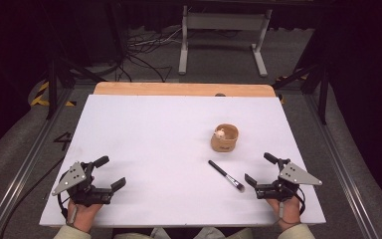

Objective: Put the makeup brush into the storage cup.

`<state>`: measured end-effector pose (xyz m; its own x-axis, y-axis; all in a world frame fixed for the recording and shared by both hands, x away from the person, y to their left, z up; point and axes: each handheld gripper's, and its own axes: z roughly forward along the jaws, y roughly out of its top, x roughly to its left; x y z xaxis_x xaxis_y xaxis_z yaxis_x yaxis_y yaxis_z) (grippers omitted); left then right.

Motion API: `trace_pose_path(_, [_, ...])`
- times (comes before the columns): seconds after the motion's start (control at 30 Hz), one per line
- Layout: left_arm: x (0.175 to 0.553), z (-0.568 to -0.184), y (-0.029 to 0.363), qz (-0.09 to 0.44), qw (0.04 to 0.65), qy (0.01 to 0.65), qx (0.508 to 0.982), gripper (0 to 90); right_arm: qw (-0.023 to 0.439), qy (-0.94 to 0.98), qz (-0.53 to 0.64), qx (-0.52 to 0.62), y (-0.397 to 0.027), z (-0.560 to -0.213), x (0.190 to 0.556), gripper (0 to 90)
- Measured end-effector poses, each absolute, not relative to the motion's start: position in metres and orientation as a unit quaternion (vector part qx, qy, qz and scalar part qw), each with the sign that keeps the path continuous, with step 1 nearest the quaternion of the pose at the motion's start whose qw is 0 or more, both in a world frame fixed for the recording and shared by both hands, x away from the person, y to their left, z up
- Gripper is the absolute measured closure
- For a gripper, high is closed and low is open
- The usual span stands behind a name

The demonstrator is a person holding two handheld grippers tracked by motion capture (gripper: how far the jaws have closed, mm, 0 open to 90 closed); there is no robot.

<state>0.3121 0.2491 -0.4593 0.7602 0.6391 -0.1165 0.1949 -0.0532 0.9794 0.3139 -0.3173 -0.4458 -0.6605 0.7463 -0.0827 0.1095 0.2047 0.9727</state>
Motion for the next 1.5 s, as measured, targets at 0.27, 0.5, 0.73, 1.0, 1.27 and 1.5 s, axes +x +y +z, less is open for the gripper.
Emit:
trace_pose_path(0.27, [0.312,-0.457,0.248,0.180,0.621,0.293,0.704,2.0,0.282,0.719,0.560,0.300,-0.319,-0.445,0.314,0.0])
trace_pose_path(0.5, [0.311,-0.455,0.246,0.181,0.620,0.287,0.708,2.2,0.281,0.721,0.557,0.302,-0.319,-0.444,0.314,0.0])
trace_pose_path(0.73, [0.310,-0.455,0.248,0.178,0.621,0.291,0.705,2.2,0.281,0.720,0.558,0.303,-0.319,-0.439,0.311,0.0])
trace_pose_path(1.0, [0.309,-0.454,0.248,0.181,0.619,0.292,0.707,2.1,0.275,0.726,0.559,0.292,-0.309,-0.430,0.314,0.0])
trace_pose_path(1.27, [0.309,-0.454,0.247,0.179,0.619,0.287,0.709,2.3,0.261,0.731,0.560,0.288,-0.293,-0.421,0.321,0.0])
trace_pose_path(1.5, [0.309,-0.453,0.247,0.180,0.620,0.288,0.708,2.5,0.251,0.730,0.569,0.282,-0.282,-0.416,0.328,0.0])
